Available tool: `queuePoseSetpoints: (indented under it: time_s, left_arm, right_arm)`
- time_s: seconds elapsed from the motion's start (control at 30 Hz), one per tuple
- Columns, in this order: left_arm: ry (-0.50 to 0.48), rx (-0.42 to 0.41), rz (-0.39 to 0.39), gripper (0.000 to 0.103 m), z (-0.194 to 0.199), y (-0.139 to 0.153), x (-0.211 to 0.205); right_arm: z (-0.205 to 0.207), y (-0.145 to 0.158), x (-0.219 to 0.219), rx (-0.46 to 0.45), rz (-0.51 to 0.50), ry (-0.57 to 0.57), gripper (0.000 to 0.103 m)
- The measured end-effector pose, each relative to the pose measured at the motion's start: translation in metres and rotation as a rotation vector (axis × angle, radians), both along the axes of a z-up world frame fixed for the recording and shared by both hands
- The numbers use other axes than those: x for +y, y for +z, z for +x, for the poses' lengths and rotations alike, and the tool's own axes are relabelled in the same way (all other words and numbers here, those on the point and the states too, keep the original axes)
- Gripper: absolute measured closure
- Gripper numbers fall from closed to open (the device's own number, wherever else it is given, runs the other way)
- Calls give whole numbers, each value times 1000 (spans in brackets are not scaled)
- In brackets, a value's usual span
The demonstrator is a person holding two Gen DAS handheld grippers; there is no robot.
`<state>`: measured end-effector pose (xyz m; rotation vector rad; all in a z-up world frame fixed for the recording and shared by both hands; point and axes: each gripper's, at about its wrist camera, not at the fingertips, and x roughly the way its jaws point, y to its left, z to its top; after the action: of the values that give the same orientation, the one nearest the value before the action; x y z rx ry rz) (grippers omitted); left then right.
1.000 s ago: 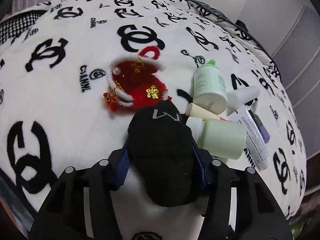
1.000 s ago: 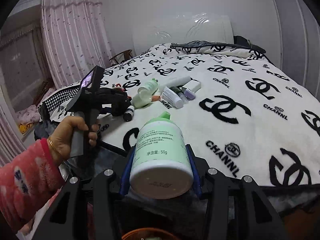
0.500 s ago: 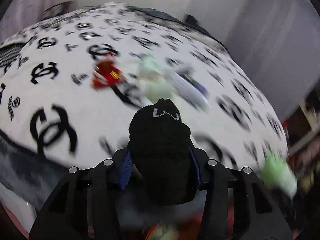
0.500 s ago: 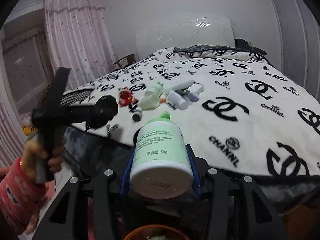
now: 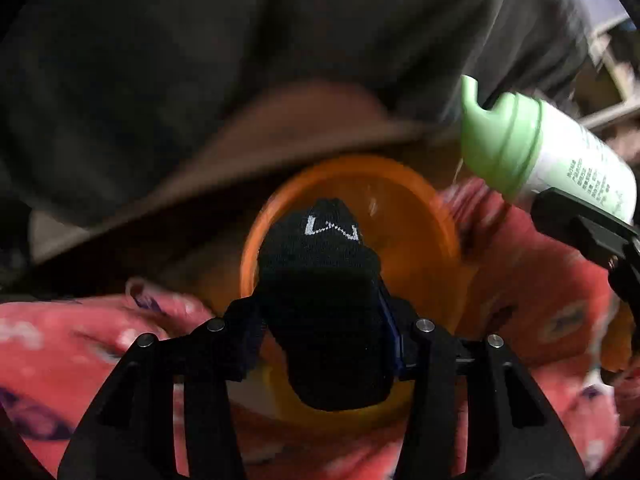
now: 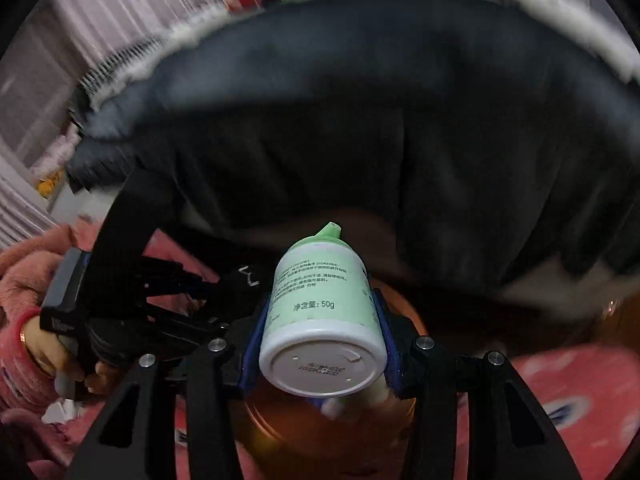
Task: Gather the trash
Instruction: 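Lower both items into the orange bin and open both grippers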
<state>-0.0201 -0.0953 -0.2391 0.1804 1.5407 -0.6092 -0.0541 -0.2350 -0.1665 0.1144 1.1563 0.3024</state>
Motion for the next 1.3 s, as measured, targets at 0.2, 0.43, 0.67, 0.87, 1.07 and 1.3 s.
queuePoseSetpoints:
  time_s: [0.2,0.43,0.67,0.87,1.07,1.3]
  left_arm:
    - [-8,179,154,52,2,-74,-14]
    - [80,245,94,30,10,-79,4]
    - [48,198,109,28,6,-72,-1]
    - [24,156,108,28,1,-60,-7]
    - [29,98,114,28,-2,-49,-4]
    - [34,-186,124,28,-9,19,0]
  right_arm:
    - [13,-85,7,278,-81,-34,55]
    - [18,-97,-4,322,-66,-136,27]
    - [15,-91,-20,311,-11,-200,27]
    - [13,-87,-26,295,10,-220,27]
    - [11,-82,-30,265,20,-233,27]
    - [10,-37,-37,126,23,-250,27]
